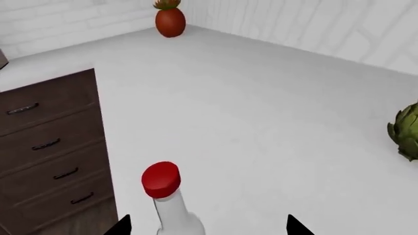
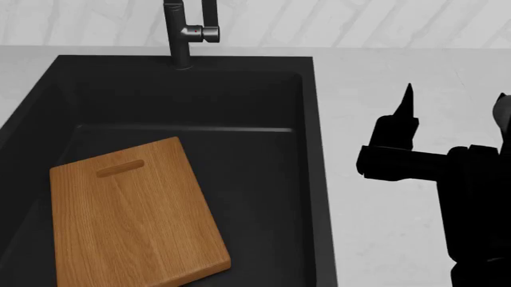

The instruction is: Pick the bottled drink from the counter and place it in the sink

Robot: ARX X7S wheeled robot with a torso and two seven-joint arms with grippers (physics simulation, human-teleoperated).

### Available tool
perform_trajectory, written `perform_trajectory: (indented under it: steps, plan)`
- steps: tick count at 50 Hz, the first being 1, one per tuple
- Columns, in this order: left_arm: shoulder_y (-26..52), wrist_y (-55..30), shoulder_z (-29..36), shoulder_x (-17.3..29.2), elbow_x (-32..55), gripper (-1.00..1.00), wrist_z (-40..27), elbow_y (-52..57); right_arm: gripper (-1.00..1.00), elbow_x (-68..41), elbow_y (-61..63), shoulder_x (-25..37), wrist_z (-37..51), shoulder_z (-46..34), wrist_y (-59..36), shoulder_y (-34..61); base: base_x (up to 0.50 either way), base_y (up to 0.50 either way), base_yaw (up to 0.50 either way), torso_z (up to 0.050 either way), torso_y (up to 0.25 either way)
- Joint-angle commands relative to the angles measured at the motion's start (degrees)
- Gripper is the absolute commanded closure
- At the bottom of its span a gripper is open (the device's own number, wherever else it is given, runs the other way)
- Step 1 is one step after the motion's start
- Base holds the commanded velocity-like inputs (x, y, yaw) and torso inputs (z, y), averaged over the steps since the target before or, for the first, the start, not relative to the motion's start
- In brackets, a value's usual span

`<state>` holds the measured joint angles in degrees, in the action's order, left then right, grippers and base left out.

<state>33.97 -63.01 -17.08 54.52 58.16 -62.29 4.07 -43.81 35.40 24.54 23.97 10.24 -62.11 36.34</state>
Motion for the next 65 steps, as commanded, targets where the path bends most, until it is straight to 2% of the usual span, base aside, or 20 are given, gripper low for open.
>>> perform_trajectory:
  steps: [1,31,56,65]
  plan:
    - [1.7,1.6,1.3,0.6,-1.7,-1.0,1.0,-1.9,-1.0,0.1,-0.6,0.0,0.0,-0.6,0.6,-0.1,0.0,0.0,0.0,0.0,0.0]
    - [5.6,6.4,3.8,-0.3,-5.5,-1.0,4.2,-8.6,-1.0,0.5,-1.7,0.0,0.0,-2.0,1.9,-0.3,0.0,0.0,0.0,0.0,0.0]
    - [9.5,6.0,6.6,-0.6,-7.8,-1.0,3.9,-13.6,-1.0,0.4,-2.2,-0.3,0.2,-2.5,3.1,-1.2,0.0,0.0,0.0,0.0,0.0]
    - [9.1,4.9,4.6,-0.6,-6.9,-1.0,2.3,-13.5,-1.0,0.0,-2.3,-0.3,0.2,-2.0,3.5,-1.6,0.0,0.0,0.0,0.0,0.0]
